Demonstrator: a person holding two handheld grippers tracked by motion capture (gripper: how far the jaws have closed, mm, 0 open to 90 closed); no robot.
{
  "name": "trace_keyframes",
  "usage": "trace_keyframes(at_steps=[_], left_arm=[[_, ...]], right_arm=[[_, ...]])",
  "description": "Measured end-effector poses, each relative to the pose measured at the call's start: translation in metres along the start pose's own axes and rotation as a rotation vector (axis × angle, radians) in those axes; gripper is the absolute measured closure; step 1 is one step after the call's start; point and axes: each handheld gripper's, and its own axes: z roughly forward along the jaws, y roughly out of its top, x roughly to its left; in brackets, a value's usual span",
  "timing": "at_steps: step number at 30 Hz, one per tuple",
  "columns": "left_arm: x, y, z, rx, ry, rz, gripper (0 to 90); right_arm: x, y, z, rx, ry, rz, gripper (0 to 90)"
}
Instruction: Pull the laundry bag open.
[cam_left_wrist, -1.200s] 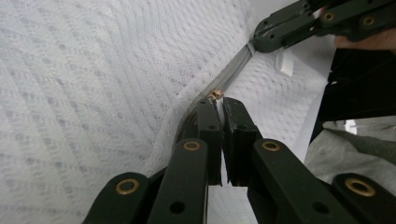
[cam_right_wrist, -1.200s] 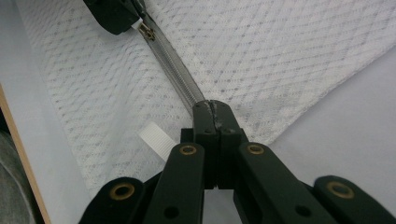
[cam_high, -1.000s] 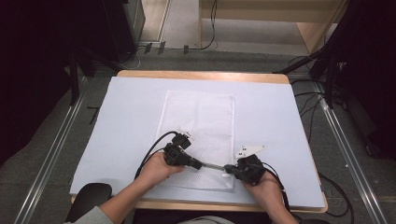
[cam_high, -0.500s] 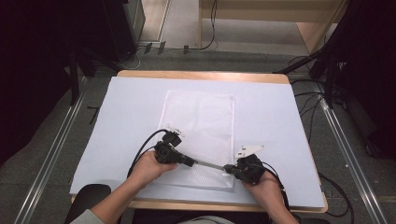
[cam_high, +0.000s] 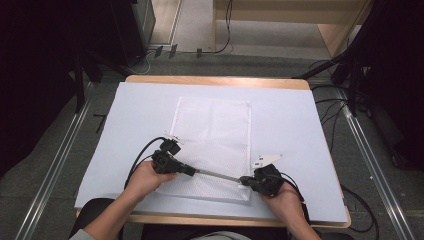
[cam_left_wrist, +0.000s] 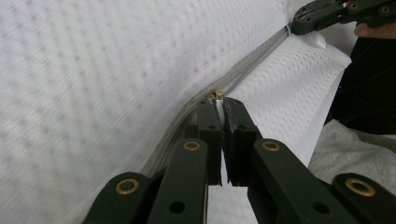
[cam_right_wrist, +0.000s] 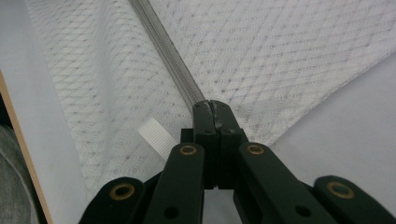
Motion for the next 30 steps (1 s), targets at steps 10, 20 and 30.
trace_keyframes(at_steps=[10, 20, 30], left_arm=[[0.008, -0.012, -0.016, -0.01, 0.045, -0.009, 87.9], [0.015, -0.018, -0.023, -0.014, 0.06, -0.041, 87.9], [0.027, -0.032, -0.041, -0.044, 0.109, -0.099, 87.9]], right_arm=[[0.0, 0.001, 0.0, 0.006, 0.0, 0.001, 90.0], [-0.001, 0.0, 0.0, -0.005, 0.006, -0.03, 90.0], [-0.002, 0.001, 0.0, 0.009, 0.017, -0.02, 90.0]])
